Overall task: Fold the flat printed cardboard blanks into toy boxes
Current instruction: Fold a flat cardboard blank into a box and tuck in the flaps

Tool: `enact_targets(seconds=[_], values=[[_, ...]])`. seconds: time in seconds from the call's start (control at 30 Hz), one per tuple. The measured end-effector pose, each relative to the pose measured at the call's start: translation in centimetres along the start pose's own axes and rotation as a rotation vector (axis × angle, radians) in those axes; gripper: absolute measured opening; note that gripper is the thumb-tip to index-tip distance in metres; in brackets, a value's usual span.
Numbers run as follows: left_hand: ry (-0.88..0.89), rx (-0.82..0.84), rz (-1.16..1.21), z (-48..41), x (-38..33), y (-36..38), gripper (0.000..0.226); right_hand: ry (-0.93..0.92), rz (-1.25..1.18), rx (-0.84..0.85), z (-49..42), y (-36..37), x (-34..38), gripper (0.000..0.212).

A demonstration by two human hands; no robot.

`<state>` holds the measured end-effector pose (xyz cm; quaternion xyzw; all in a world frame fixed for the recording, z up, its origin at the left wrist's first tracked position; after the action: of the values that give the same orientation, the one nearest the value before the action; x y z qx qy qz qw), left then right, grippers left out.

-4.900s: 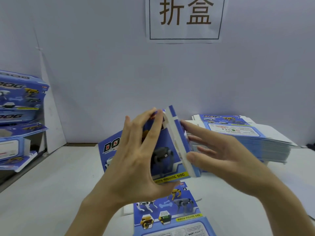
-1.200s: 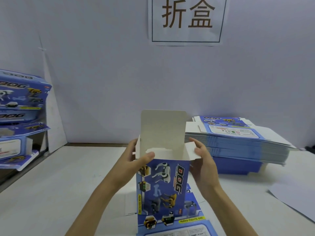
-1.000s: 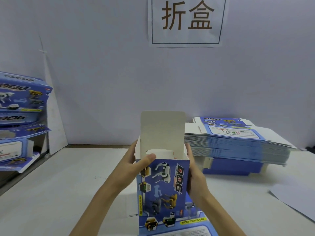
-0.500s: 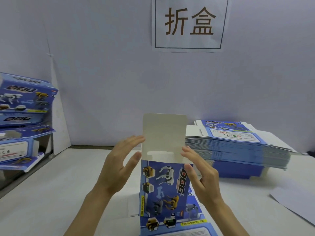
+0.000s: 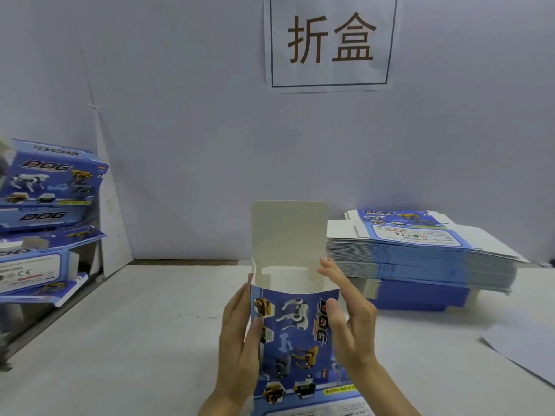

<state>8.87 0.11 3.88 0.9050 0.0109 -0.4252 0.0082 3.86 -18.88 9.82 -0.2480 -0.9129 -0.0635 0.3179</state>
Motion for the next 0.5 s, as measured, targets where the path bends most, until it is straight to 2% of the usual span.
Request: enact_targets(seconds=[0.1,0.23,0.3,0.37,0.43,0.5], values=[[-0.006,0.092,-0.051,0.0,1.2,0.3,0.084,0.03,-0.006,0.021,0.0,0.1,-0.1,0.038],[-0.225,0.245,0.018,0.4,4.0,1.7,0.109,0.086,-0.044,0.028,-1.6,-0.9,0.7,0.031],[-0.293,0.258,0.075,-0.1,5.1,1.5,0.098,0.164,-0.068,0.044,-3.3,-1.8,1.0,0.021],[-0.324,0.352,0.083,-0.6,5.3,1.4,0.083,0.219,-0.059,0.002,-5.4,-3.6,1.4,0.018],[-0.378,0.49,0.08,-0.2,5.1,2.2,0.08,0.229,0.025,0.02,-7.4,-4.4,2.2,0.028],[-0.411,0.559,0.048,0.4,5.1,3.0,0.08,0.286,0.088,0.223,-8.9,-2.3,2.4,0.05]])
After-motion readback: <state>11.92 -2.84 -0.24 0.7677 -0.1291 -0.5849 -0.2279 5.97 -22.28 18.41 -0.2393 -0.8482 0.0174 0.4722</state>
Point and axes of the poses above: each hand's wrist, its own z-axis away from the middle knuckle, its own y-axis out of the palm, x = y × z, the point moved 10 cm from there along -z, towards the middle knuckle, and after that the axes turned 6 degrees about y, right-handed, at the moved point
